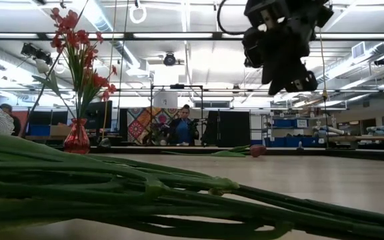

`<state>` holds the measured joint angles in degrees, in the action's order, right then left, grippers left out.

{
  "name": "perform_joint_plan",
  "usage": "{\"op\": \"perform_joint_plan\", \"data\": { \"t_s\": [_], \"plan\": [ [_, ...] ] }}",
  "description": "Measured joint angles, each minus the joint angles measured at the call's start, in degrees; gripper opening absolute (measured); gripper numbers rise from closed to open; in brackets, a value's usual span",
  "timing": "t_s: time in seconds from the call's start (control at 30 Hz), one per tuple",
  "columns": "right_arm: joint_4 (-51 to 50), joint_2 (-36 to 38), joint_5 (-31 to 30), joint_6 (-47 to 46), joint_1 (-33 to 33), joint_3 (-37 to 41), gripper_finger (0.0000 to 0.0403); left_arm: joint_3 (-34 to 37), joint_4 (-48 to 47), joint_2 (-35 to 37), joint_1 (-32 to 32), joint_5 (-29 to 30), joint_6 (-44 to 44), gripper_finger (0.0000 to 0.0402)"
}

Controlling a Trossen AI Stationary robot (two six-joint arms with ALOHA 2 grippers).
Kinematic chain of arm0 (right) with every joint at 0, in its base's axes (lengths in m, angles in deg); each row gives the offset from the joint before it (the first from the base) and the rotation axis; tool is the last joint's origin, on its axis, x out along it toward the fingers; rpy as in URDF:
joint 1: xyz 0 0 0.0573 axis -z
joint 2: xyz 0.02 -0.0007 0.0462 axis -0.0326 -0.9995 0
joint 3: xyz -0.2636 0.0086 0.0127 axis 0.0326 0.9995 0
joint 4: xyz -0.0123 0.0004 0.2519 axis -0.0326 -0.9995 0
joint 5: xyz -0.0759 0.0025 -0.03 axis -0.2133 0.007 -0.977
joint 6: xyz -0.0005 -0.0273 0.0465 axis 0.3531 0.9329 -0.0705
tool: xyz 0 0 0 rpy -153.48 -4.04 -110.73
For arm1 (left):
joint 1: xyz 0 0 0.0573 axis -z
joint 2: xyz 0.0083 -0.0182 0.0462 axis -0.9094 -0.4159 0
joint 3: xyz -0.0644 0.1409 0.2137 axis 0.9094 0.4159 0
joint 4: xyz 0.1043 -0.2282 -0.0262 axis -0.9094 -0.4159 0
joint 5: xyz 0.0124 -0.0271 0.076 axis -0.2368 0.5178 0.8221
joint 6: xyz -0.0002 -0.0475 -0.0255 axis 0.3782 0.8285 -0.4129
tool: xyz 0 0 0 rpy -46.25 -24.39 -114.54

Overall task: Sort flowers into vase by color
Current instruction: Put the right white flowers into the transparent vase

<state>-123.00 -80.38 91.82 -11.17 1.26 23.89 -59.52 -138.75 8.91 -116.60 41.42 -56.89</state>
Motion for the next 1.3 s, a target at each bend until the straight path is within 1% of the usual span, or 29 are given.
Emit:
{"op": "perform_joint_plan", "data": {
  "t_s": [0.1, 0.17, 0.27, 0.3, 0.37, 0.47, 0.6, 0.73, 0.83, 0.97, 1.07, 1.13, 1.23, 1.3],
  "plan": [
    [-1.3, 0.0, 0.5, -0.3, -3.1, 0.0, 0.0123, -0.4, 3.9, -0.7, 0.0, -8.1, -0.2, 0.0229],
    [-3.1, 0.0, 1.8, 0.2, -5.5, 0.0, 0.0132, -0.6, 8.4, -0.7, 0.0, -13.7, -0.2, 0.0220],
    [-6.4, 0.0, 2.3, 2.9, -10.0, 0.0, 0.0148, -0.8, 16.5, -0.6, 0.0, -19.0, 0.0, 0.0201],
    [-7.0, 0.0, 1.0, 5.1, -11.9, 0.0, 0.0154, -0.8, 18.4, -0.6, 0.0, -20.0, 0.0, 0.0195],
    [-7.3, 0.0, -4.3, 11.2, -16.6, 0.0, 0.0163, -0.8, 21.5, -0.9, 0.0, -20.6, -0.5, 0.0185],
    [-7.9, -0.1, -11.6, 16.9, -23.5, 0.0, 0.0174, -0.8, 22.7, -1.7, 0.1, -21.8, -1.4, 0.0177],
    [-8.2, -0.1, -15.8, 19.4, -29.8, 1.0, 0.0183, -0.7, 22.5, -3.4, 1.2, -24.6, -3.5, 0.0177],
    [-7.6, -0.2, -16.2, 22.1, -34.8, 2.2, 0.0183, -0.6, 22.7, -6.8, 5.6, -25.0, -4.1, 0.0176],
    [-6.6, -0.2, -16.9, 23.2, -37.6, 3.3, 0.0183, -0.6, 23.7, -10.2, 10.8, -24.2, -4.3, 0.0176],
    [-4.2, -0.2, -18.5, 22.3, -40.1, 5.6, 0.0184, -0.6, 25.2, -16.2, 19.2, -21.1, -5.1, 0.0176],
    [-3.8, -0.2, -18.5, 20.6, -41.8, 7.2, 0.0184, -0.5, 27.0, -20.4, 24.6, -18.5, -6.6, 0.0176],
    [-3.4, -0.2, -18.4, 20.6, -43.4, 7.7, 0.0183, -0.5, 28.0, -23.0, 27.8, -17.6, -8.1, 0.0176],
    [0.1, -0.2, -18.2, 20.5, -46.3, 8.1, 0.0179, -0.5, 28.9, -27.1, 31.5, -15.7, -8.6, 0.0176],
    [2.5, -0.2, -18.7, 20.6, -48.2, 8.5, 0.0177, -0.5, 29.3, -29.6, 33.6, -15.6, -8.6, 0.0176]
  ]
}}
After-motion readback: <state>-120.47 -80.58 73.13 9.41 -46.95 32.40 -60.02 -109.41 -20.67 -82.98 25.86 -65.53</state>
